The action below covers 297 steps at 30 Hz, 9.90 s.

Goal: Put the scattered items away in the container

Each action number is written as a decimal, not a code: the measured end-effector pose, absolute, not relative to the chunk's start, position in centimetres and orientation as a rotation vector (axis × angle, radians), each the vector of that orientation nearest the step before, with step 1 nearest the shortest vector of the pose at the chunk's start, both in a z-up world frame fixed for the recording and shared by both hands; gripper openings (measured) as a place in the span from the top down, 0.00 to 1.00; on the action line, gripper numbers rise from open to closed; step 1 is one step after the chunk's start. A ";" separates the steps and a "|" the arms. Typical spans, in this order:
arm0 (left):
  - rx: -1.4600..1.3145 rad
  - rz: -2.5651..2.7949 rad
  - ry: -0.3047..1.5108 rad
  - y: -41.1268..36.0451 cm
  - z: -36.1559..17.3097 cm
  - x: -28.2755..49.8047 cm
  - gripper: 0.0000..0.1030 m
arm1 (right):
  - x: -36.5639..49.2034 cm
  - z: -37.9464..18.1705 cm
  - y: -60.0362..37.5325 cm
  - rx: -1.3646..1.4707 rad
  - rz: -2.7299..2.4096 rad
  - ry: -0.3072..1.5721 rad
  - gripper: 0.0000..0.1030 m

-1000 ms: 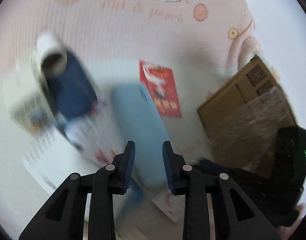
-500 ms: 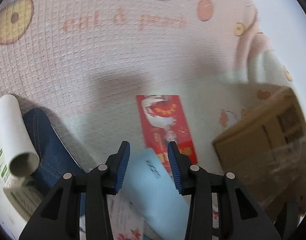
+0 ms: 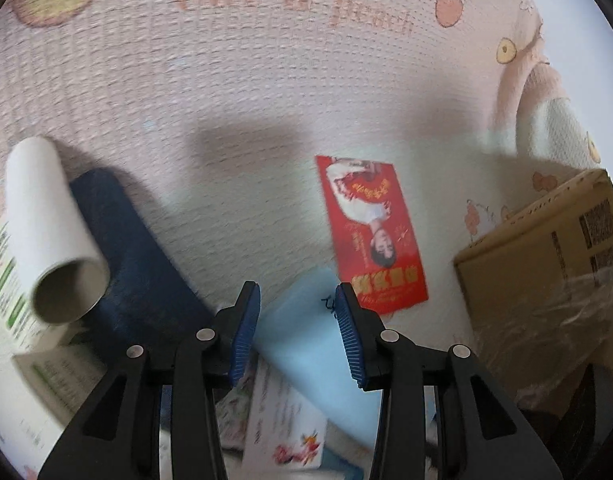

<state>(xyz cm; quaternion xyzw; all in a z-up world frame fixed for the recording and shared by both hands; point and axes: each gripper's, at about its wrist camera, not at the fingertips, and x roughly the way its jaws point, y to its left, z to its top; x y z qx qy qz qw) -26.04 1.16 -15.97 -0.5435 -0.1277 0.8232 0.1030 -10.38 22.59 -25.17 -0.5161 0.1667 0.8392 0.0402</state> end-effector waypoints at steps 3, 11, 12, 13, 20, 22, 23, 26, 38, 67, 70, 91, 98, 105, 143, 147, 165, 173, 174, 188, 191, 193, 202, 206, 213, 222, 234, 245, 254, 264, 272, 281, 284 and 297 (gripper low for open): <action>-1.620 2.427 -0.353 0.8 -15.6 -25.0 0.58 | -10.3 -24.9 22.6 -1.576 2.567 0.474 0.76; -1.659 2.420 -0.238 0.4 -15.2 -21.1 0.58 | -9.8 -24.8 22.8 -1.555 2.554 0.391 0.76; -1.662 2.419 -0.235 0.2 -15.2 -20.5 0.58 | -9.7 -24.8 22.9 -1.550 2.551 0.394 0.76; -1.664 2.413 -0.244 0.1 -15.2 -19.8 0.58 | -9.6 -24.7 23.1 -1.540 2.544 0.397 0.76; -1.658 2.401 -0.372 -0.5 -15.2 -15.3 0.58 | -10.2 -24.7 24.5 -1.491 2.526 0.423 0.76; -1.669 2.403 -0.403 -0.5 -15.4 -14.5 0.58 | -10.5 -24.7 24.6 -1.488 2.527 0.413 0.76; -1.681 2.402 -0.421 -0.5 -15.6 -14.2 0.58 | -10.6 -24.7 24.6 -1.496 2.520 0.406 0.76; -1.718 2.392 -0.503 -0.8 -16.3 -13.7 0.58 | -10.5 -24.8 24.3 -1.534 2.489 0.384 0.76; -1.592 2.507 -0.483 -0.8 -14.4 -12.8 0.56 | -9.1 -22.8 24.1 -1.449 2.642 0.594 0.53; -1.500 2.611 -0.540 0.3 -14.2 -12.8 0.58 | -11.8 -25.0 24.2 -1.440 2.612 0.866 0.49; -1.418 2.664 -0.506 0.5 -11.8 -12.3 0.59 | -11.4 -22.3 23.5 -1.367 2.672 0.740 0.49; -0.858 2.662 -0.273 10.0 6.2 -14.1 0.59 | -3.5 -3.7 26.8 -0.715 2.746 0.517 0.49; -0.851 2.508 -0.115 19.3 7.9 -18.6 0.59 | 1.7 -2.0 33.1 -0.684 2.558 0.555 0.50; -0.891 2.335 -0.001 27.7 6.7 -23.2 0.60 | 6.3 -2.9 39.4 -0.687 2.348 0.673 0.51; -1.161 2.000 0.135 42.8 -1.2 -32.3 0.64 | 7.9 -8.3 48.6 -1.018 1.971 0.637 0.56; -1.226 2.027 0.203 42.7 -2.8 -32.0 0.66 | 7.7 -8.2 48.3 -1.072 2.027 0.675 0.55; -1.277 2.003 0.130 39.9 -1.6 -30.2 0.67 | 4.5 -9.0 48.2 -1.157 2.018 0.553 0.58; -1.445 1.969 -0.019 36.6 -2.5 -29.3 0.67 | 4.1 -9.2 47.3 -1.192 2.030 0.533 0.58; -1.465 1.949 -0.036 36.5 -2.8 -29.5 0.68 | 4.0 -9.0 47.1 -1.199 2.036 0.536 0.58; -1.529 1.849 -0.028 40.2 -5.0 -31.2 0.72 | 3.0 -11.0 47.7 -1.261 2.009 0.581 0.65; -1.539 1.843 -0.059 39.4 -5.7 -32.5 0.72 | 2.8 -11.2 48.2 -1.260 1.984 0.543 0.65; -1.541 1.840 -0.065 39.5 -5.6 -32.6 0.72 | 2.8 -11.1 48.6 -1.257 1.981 0.566 0.65; -1.537 1.789 -0.025 39.8 -5.7 -31.2 0.72 | 3.0 -10.5 48.2 -1.318 2.086 0.677 0.65; -1.557 1.763 -0.064 39.5 -5.9 -31.8 0.72 | 2.2 -10.8 48.1 -1.345 2.082 0.633 0.65; -1.560 1.744 -0.099 40.4 -7.3 -31.9 0.73 | 0.6 -11.2 49.0 -1.380 1.995 0.473 0.65; -1.591 1.726 -0.059 41.4 -8.1 -32.0 0.73 | -0.2 -11.0 50.5 -1.399 1.970 0.439 0.65; -1.535 1.788 -0.074 41.3 -6.9 -33.5 0.73 | -0.8 -10.8 50.4 -1.412 1.961 0.426 0.65; -1.441 2.026 -0.140 36.2 -1.7 -31.5 0.48 | -1.6 -7.2 47.0 -1.352 2.017 0.380 0.45; -1.235 2.212 -0.238 25.7 4.0 -25.2 0.37 | 1.1 -2.7 42.1 -1.258 2.172 0.278 0.38; -1.200 2.503 -0.144 12.1 3.6 -20.2 0.37 | -5.9 -5.4 34.5 -1.280 2.444 0.222 0.37; -1.351 2.528 -0.399 1.8 -0.5 -19.7 0.37 | -13.5 -9.0 27.4 -1.428 2.627 0.323 0.32; -1.418 2.632 -0.694 -7.6 -4.8 -19.8 0.37 | -20.8 -14.4 24.0 -1.446 2.720 0.651 0.32; -1.432 2.643 -0.875 -10.6 -6.8 -20.3 0.37 | -23.0 -15.7 23.1 -1.413 2.784 0.752 0.32; -1.423 2.578 -1.186 -13.9 -11.2 -23.1 0.37 | -29.5 -21.4 20.2 -1.529 2.821 0.869 0.81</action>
